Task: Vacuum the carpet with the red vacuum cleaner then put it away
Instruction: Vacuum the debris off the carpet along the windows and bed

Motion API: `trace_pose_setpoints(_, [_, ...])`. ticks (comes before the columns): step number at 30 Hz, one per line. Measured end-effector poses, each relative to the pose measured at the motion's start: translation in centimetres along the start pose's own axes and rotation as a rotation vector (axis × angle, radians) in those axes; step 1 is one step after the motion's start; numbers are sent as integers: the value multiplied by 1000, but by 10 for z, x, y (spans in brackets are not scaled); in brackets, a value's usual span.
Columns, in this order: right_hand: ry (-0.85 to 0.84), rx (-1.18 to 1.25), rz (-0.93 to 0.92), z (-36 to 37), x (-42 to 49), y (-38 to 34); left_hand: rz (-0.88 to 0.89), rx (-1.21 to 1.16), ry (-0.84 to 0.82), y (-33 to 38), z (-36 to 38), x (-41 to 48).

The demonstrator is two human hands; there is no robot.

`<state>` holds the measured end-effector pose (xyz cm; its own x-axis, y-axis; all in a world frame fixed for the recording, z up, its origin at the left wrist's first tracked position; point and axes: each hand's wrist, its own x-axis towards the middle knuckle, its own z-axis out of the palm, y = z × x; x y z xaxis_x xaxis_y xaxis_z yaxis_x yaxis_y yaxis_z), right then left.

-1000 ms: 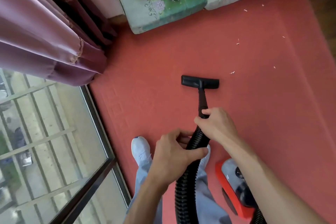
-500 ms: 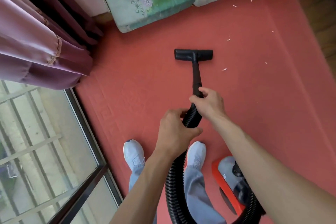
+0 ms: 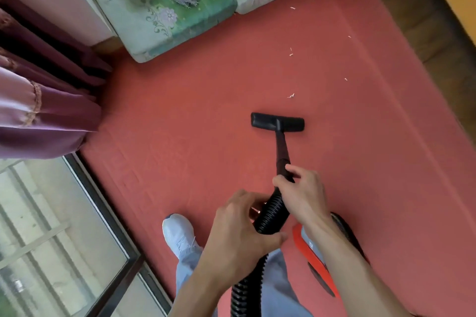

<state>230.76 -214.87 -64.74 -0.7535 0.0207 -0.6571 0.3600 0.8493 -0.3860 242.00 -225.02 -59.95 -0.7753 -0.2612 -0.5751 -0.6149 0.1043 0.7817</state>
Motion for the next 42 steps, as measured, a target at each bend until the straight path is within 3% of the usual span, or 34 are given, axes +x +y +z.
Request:
trace_pose_setpoints(14, [109,122,-36,-5,93,-16,30,113,58,15,25,86])
trace_pose_setpoints(19, [151,215,-10,-33,73,-1,87,35,-68,30,20,70])
trace_pose_setpoints(25, [128,193,77,-48,60,25,116,124,-142,40,38,62])
trace_pose_setpoints(35, [44,151,-37,-65,125,7,106,242,43,55,72,114])
trace_pose_setpoints(42, [73,209,-28,-98,126,-11,126,137,25,88,59,115])
